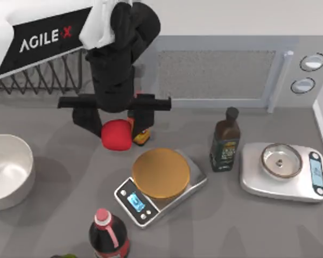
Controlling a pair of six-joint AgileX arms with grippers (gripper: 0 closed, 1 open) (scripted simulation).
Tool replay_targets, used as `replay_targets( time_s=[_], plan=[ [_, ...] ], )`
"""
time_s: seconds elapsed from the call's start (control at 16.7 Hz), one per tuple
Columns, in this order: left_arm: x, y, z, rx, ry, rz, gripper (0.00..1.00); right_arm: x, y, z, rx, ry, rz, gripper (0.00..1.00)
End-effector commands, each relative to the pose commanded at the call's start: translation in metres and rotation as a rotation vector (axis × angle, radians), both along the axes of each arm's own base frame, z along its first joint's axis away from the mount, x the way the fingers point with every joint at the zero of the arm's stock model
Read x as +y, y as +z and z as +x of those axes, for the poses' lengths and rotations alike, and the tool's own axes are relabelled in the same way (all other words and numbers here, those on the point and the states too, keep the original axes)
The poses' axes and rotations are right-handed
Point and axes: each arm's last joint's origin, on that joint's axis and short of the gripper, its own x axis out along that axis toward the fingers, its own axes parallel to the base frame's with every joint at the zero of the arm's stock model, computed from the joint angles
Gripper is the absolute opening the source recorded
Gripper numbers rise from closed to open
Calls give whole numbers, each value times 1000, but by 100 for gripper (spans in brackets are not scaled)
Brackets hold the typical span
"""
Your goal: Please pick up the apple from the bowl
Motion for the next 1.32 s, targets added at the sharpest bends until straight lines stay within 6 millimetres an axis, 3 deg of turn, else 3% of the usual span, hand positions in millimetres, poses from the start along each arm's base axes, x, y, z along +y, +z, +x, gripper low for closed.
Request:
replay_targets(
  time_s=[0.18,0.48,1.26,1.32],
  plan=[
    [-1,-19,3,-14,13,-20,0,0,0,0,0,0,0,100],
    [-1,-22,4,-17,15,-26,0,0,0,0,0,0,0,100],
    [-1,-22,4,-17,15,-26,98,0,0,0,0,0,0,100],
    [-1,-22,4,-17,15,-26,100,0,0,0,0,0,0,100]
  ],
)
